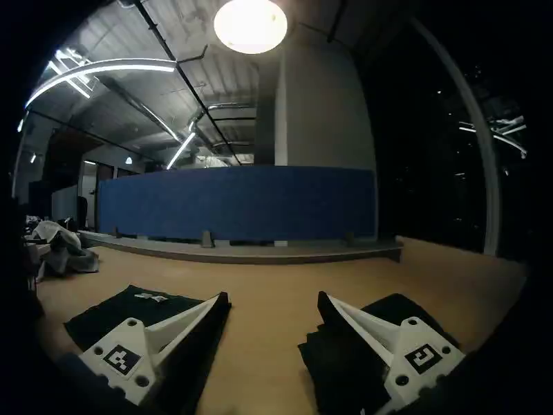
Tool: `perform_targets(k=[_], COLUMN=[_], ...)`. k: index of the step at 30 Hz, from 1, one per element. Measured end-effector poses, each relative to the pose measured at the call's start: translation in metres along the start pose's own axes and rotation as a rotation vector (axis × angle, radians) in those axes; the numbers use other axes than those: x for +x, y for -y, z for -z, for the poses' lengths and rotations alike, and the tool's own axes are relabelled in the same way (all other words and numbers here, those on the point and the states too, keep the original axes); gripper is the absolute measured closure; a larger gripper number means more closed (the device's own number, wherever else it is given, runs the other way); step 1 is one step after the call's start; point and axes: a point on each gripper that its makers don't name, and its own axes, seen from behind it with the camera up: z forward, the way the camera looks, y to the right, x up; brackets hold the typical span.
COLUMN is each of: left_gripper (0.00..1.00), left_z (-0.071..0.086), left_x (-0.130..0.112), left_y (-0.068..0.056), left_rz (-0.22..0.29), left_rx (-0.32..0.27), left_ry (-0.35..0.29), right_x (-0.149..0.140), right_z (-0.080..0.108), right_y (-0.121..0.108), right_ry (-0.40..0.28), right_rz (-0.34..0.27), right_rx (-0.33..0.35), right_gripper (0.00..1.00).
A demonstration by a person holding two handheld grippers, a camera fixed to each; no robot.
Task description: Fold towel
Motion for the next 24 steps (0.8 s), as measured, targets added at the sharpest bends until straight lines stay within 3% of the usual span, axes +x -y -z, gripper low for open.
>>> perform_targets(k=[11,18,24], left_gripper=[0.05,0.05,0.05], left_z=[-0.002,-0.001,0.003], left_x=[0.008,0.061,0.126], left_y=[-0.002,0.0,0.004], left_rz=[-0.004,-0.008,-0.021], left_rx=[-0.008,-0.006,-0.008], left_ry=[-0.009,-0.041,-0.044], right_x=[0.013,0.059,0.121], right_z=[-0.001,0.001,0.004], right_y=[0.003,0.005,0.01], right_ry=[-0.007,-0.011,-0.014], right_rz=[-0.009,-0.003,0.005], right_rx=[0.005,-0.001,0.0], right_gripper=[0.0,0.0,0.0])
